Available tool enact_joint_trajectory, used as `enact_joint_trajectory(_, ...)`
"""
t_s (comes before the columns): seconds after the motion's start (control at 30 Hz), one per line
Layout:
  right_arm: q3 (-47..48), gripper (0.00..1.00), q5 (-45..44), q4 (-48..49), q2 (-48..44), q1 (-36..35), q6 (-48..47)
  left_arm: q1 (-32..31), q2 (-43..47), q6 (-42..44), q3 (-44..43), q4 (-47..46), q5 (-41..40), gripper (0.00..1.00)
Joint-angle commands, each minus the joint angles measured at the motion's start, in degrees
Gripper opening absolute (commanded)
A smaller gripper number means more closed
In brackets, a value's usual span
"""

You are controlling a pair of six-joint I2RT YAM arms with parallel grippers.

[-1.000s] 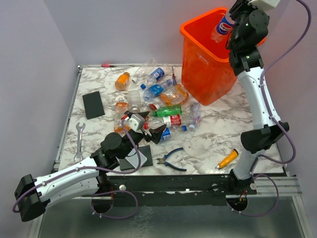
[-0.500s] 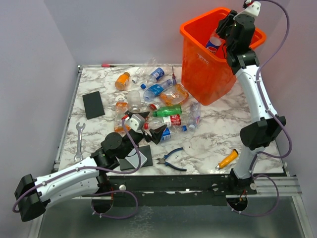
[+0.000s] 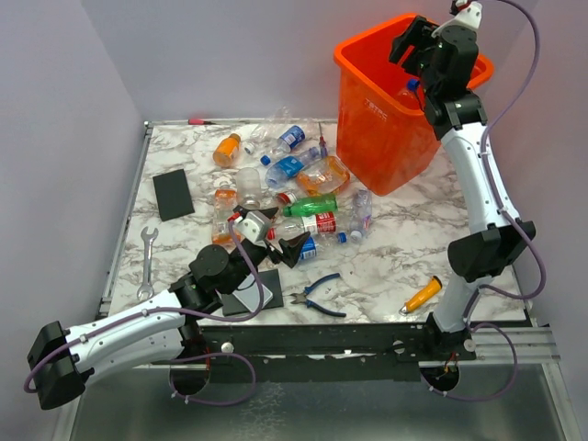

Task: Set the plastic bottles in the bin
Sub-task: Place the plastic bottle in the trash bin.

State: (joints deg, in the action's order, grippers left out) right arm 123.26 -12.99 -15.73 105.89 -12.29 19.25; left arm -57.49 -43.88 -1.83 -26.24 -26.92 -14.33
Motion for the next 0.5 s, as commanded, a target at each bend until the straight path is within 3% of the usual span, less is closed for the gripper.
enact_joint_trajectory(0.0, 3.01, 0.76, 2.22, -1.93, -4.24, 0.08, 0.84, -0.18, -0.24, 0.51, -1.09, 0.83, 1.34, 0.99)
enact_joint_trajectory(0.23, 4.18, 0.76, 7.36, -0.21, -11.10, -0.98, 3.60, -0.17, -0.50, 0.92, -1.05, 1.03, 0.42, 0.99)
enact_joint_trajectory(0.47, -11.41, 0.76, 15.09, 4.36, -25.52, -11.28, -0.48, -0.17, -0.51, 1.56, -1.49, 2.24, -1.74, 0.99)
